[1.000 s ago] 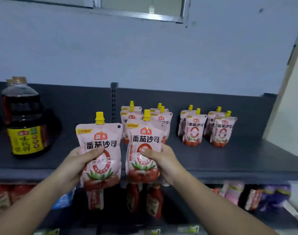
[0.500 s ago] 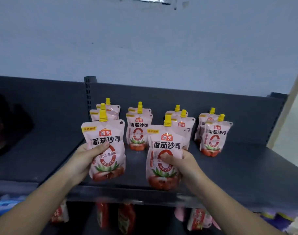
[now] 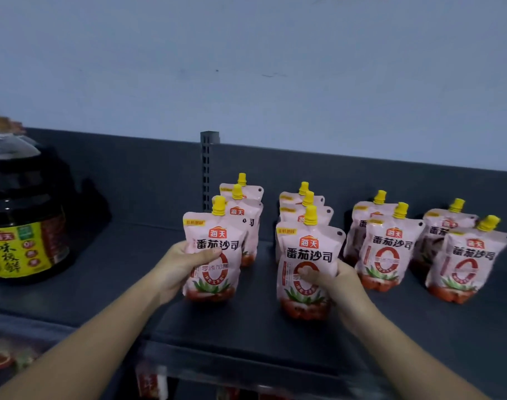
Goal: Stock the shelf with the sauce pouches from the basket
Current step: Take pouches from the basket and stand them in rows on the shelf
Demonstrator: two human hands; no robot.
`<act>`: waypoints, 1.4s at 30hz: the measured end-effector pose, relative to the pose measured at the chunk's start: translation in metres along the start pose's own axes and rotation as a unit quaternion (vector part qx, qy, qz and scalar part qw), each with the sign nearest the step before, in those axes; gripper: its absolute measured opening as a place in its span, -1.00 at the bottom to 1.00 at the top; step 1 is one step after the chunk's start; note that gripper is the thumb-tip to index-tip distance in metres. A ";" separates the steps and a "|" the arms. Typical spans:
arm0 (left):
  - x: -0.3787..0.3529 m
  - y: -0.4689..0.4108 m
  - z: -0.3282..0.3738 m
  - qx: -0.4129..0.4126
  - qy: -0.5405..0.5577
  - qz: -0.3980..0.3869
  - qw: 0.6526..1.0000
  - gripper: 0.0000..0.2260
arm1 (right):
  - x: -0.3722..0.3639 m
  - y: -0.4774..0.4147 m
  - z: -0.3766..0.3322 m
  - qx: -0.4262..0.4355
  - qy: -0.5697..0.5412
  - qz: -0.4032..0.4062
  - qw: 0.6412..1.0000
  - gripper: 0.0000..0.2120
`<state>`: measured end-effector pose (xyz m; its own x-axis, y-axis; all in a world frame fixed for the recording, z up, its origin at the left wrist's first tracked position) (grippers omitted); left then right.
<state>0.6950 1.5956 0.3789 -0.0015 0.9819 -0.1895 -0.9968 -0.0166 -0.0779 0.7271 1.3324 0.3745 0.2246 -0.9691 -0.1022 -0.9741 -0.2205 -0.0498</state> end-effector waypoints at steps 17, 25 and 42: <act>0.003 -0.043 -0.011 0.012 -0.053 -0.100 0.994 -0.30 | 0.006 -0.037 0.019 -0.007 -0.012 -0.050 0.999 -0.33; 0.012 -0.029 -0.016 0.041 -0.187 -0.090 0.977 -0.63 | 0.021 -0.029 0.019 -0.013 0.101 -0.092 0.990 -0.64; 0.013 -0.024 -0.016 0.042 -0.144 -0.072 0.986 -0.31 | 0.027 -0.023 0.015 0.007 0.109 -0.044 0.993 -0.24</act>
<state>0.7197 1.6063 0.3627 0.1296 0.9860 0.1051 -0.9915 0.1303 0.0001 0.7556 1.3126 0.3582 0.2971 -0.9473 0.1197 -0.9499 -0.3060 -0.0638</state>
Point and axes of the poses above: each hand's wrist, its own y-axis away from the middle knuckle, its own x-axis out of the back of the hand, z = x × y, the point moved 5 cm from there along -y, towards the middle knuckle, and after that the axes turned 2 degrees about -x, right-handed, at the moved point
